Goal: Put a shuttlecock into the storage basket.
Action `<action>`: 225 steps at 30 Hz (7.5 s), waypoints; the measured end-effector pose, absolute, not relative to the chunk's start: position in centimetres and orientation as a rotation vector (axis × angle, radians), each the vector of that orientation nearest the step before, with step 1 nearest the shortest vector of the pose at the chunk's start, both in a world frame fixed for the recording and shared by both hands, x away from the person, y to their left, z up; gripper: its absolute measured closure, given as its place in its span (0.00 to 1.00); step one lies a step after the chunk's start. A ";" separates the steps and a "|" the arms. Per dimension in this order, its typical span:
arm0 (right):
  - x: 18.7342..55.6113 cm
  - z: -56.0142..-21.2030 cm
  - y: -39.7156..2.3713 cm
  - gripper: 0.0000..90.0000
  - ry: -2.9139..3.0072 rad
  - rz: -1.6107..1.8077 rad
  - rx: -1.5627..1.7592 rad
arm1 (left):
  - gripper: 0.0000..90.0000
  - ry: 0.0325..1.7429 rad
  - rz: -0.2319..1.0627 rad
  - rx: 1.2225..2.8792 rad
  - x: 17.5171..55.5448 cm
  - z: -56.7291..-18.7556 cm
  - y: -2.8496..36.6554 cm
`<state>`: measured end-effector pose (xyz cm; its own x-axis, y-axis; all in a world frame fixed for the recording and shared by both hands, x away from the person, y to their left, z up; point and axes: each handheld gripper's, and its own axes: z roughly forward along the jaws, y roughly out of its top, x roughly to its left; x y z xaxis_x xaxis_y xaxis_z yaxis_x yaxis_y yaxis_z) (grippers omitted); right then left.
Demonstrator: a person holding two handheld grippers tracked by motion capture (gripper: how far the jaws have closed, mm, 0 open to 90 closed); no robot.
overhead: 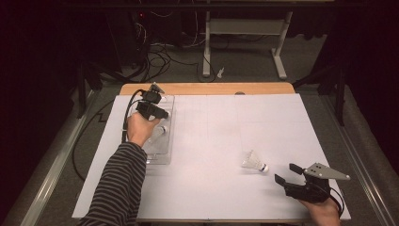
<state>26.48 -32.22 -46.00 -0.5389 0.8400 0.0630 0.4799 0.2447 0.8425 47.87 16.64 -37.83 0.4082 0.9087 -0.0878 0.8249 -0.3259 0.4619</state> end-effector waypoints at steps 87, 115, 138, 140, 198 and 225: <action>26.5 -46.0 -32.2 0.30 2.121 1.214 1.208 | 0.45 1.330 0.293 2.153 41.2 -36.4 17.0; 26.5 -46.0 -32.1 0.30 2.126 1.211 1.209 | 0.45 1.261 0.328 2.115 38.7 -36.8 17.2; 26.5 -46.0 -32.1 0.30 2.129 1.209 1.209 | 0.45 1.233 0.314 2.086 37.1 -37.4 17.6; 26.5 -46.0 -32.1 0.30 2.129 1.210 1.208 | 0.45 1.233 0.316 2.088 37.0 -37.4 17.7; 26.5 -46.0 -32.1 0.30 2.130 1.212 1.206 | 0.44 1.188 0.327 1.985 32.3 -39.4 19.2; 26.6 -46.0 -32.0 0.30 2.127 1.211 1.213 | 0.43 1.193 0.345 1.949 30.1 -40.7 20.2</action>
